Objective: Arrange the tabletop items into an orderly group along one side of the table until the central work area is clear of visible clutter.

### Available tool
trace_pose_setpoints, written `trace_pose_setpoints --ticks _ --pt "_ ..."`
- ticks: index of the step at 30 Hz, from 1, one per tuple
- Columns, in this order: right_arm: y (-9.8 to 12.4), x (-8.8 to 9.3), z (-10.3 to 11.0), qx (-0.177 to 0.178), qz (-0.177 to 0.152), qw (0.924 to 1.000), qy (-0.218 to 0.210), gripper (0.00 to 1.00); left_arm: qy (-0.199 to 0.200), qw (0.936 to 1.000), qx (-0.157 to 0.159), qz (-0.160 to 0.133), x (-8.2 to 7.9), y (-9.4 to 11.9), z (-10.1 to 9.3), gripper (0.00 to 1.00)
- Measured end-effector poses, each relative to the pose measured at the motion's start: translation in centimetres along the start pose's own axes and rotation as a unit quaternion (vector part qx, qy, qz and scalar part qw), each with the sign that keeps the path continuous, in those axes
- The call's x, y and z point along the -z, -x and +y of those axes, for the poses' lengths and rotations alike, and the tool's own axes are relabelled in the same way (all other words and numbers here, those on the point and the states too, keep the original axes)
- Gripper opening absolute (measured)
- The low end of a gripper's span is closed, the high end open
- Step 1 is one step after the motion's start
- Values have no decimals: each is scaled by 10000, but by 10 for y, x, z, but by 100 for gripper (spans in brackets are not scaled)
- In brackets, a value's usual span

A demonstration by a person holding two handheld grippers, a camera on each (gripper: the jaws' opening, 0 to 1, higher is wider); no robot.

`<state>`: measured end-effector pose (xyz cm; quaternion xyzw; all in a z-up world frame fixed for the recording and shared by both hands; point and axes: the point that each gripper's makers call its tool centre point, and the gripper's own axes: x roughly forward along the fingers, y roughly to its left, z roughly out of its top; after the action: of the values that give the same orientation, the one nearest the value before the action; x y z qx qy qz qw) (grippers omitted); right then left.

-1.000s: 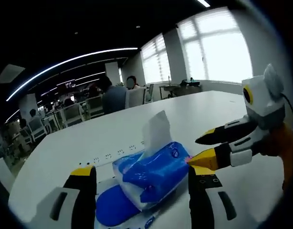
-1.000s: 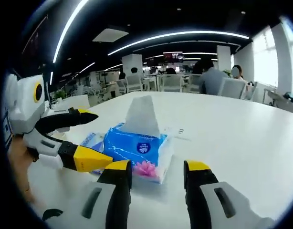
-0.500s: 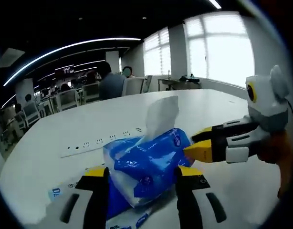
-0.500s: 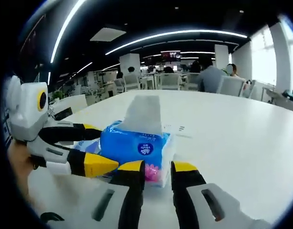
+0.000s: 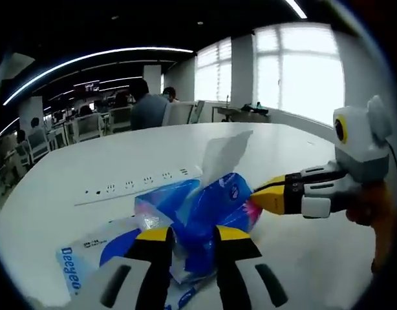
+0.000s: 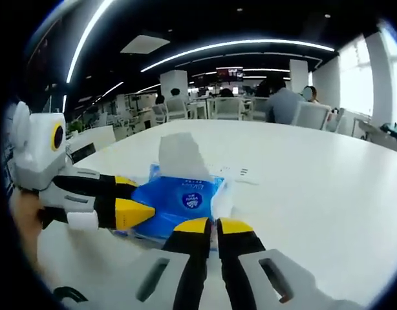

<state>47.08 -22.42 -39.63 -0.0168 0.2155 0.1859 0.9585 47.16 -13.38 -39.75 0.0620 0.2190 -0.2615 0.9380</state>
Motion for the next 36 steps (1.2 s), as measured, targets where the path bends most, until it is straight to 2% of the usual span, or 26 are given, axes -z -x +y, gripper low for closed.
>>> trace_pose_setpoints --ticks 4,8,11,23,28,32,36 --pt "1 0 0 18 2 10000 -18 2 14 10000 -4 8 0 0 0 13" --pt "5 -3 3 -19 -29 10000 -35 1 -152 9996 -68 -224 -16 4 0 6" --pt "9 -7 4 -29 -70 10000 -30 1 -245 9991 -106 -329 -23 7 1 5" --pt "30 -21 -3 130 -152 9998 -21 1 -215 9973 87 -696 -43 10 -9 2" --pt "46 -25 -11 311 -102 9995 44 1 -156 9956 315 -871 -50 12 -22 2" --pt "60 -25 -22 558 1 9984 -45 1 -272 9938 495 -959 -53 11 -38 2" --pt "72 -23 -29 752 100 9971 41 1 -360 9924 639 -989 -53 11 -51 1"
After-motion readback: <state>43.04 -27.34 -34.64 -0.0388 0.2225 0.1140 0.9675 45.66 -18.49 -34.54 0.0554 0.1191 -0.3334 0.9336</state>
